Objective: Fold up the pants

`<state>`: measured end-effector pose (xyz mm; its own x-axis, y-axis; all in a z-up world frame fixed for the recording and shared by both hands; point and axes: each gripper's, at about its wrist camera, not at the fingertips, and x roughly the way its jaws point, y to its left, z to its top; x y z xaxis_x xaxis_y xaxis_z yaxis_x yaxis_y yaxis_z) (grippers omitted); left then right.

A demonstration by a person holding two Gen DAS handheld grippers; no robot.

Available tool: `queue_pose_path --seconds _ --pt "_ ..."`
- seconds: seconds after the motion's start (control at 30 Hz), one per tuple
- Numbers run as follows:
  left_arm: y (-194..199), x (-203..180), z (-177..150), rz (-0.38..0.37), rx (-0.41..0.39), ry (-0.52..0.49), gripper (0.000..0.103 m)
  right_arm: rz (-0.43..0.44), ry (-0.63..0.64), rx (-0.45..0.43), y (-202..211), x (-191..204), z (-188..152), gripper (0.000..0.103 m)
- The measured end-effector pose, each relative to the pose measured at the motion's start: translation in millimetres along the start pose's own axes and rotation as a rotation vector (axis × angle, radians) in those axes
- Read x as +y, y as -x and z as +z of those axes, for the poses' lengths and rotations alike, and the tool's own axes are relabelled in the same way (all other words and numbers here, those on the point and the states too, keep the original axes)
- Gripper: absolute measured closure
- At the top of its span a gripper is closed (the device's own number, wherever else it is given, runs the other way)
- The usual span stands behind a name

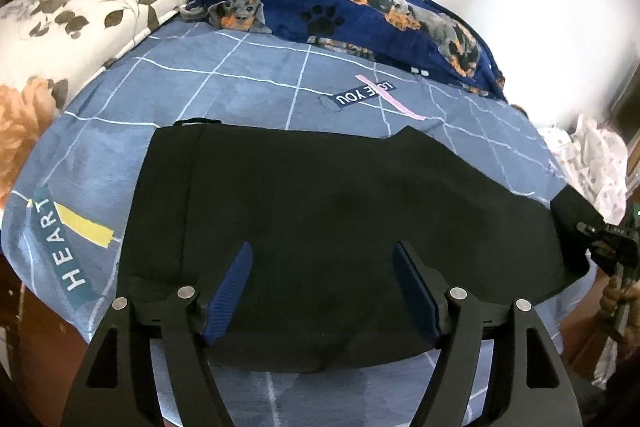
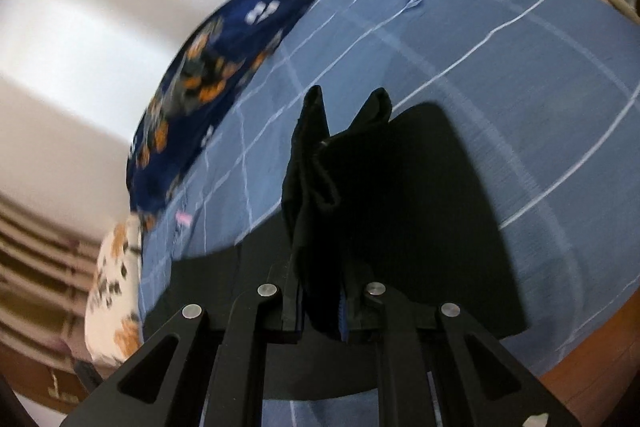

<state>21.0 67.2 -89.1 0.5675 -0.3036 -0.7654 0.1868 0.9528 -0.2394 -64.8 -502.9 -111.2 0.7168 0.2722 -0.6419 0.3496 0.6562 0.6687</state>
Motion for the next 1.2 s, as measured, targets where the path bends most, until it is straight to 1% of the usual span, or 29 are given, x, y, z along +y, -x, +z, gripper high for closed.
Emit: queue_pose_path --seconds 0.1,0.2,0.27,0.43,0.63,0.87,1.2 --pt "-1.5 -2.3 -0.6 0.019 0.004 -0.016 0.029 -0.001 0.039 0.044 -14.3 14.9 -13.4 0.090" --pt "-2.6 -4.7 -1.0 0.038 0.006 -0.034 0.027 -0.006 0.098 0.069 -25.2 35.3 -23.5 0.090" --pt "-2.4 -5.9 -1.7 0.050 0.005 -0.045 0.027 0.004 0.128 0.085 -30.9 49.1 -29.7 0.090" --pt "-0.3 -8.8 -1.8 0.086 -0.007 -0.070 0.020 0.035 0.186 0.136 -47.9 78.1 -48.9 0.090" --pt "0.7 -9.5 -0.5 0.103 -0.013 -0.083 0.018 0.047 0.278 0.192 -70.4 114.1 -76.0 0.090" --pt "-0.1 -8.0 -0.6 0.108 -0.008 -0.084 0.018 0.042 0.342 0.234 -82.9 131.0 -97.1 0.090" --pt "-3.4 -3.6 -0.6 0.130 0.015 -0.079 0.017 0.041 0.361 0.256 -87.8 134.9 -105.8 0.090"
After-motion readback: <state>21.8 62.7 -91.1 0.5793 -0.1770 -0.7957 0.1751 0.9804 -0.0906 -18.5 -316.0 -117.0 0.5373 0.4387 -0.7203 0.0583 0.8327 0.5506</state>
